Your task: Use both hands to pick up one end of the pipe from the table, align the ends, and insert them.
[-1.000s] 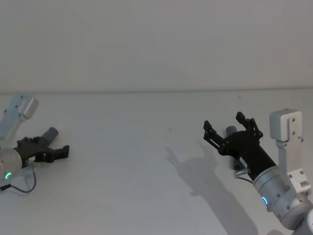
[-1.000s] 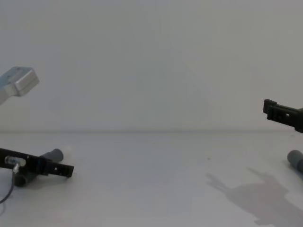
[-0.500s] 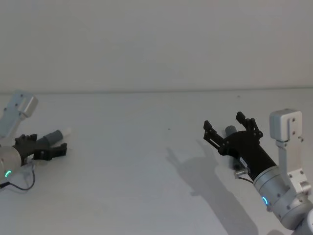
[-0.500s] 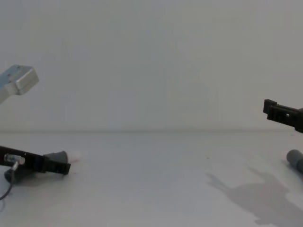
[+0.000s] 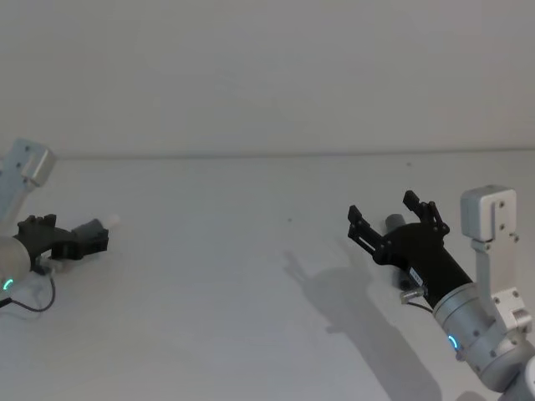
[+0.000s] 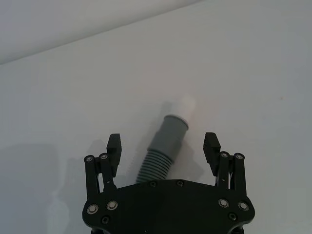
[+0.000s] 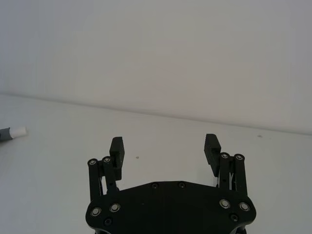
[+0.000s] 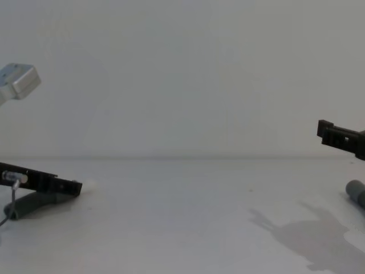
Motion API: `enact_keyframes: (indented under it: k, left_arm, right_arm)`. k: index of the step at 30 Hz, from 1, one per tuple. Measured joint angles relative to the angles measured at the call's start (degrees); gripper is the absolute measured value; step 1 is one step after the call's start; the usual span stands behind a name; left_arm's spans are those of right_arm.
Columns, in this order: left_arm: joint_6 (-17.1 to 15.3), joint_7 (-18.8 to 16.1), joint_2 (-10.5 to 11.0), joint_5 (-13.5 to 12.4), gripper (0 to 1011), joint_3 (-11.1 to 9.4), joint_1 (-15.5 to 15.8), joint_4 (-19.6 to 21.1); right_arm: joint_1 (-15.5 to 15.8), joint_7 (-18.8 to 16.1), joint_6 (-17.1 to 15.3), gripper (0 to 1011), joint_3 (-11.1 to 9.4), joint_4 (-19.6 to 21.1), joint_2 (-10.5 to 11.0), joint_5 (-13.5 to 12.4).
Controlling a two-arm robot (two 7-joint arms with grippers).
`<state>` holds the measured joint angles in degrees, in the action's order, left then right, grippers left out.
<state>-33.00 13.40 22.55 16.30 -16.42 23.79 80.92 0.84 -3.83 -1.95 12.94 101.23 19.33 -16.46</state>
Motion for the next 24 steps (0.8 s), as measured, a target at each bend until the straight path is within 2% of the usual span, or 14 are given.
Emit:
enact_keyframes:
  k: [12,24]
  left_arm:
    - [-2.28,1.75,-0.51,1.70,1002,1.29,-0.08,0.16]
    - [-3.82,3.69,0.57,2.05,1002,1.13,0.20,0.10]
  right_arm:
    - [0.00,0.00,0.00,1001,0.00,0.00,0.00,0.00]
    - [0.00,0.00,0.00,1001,0.00,0.00,0.00,0.00]
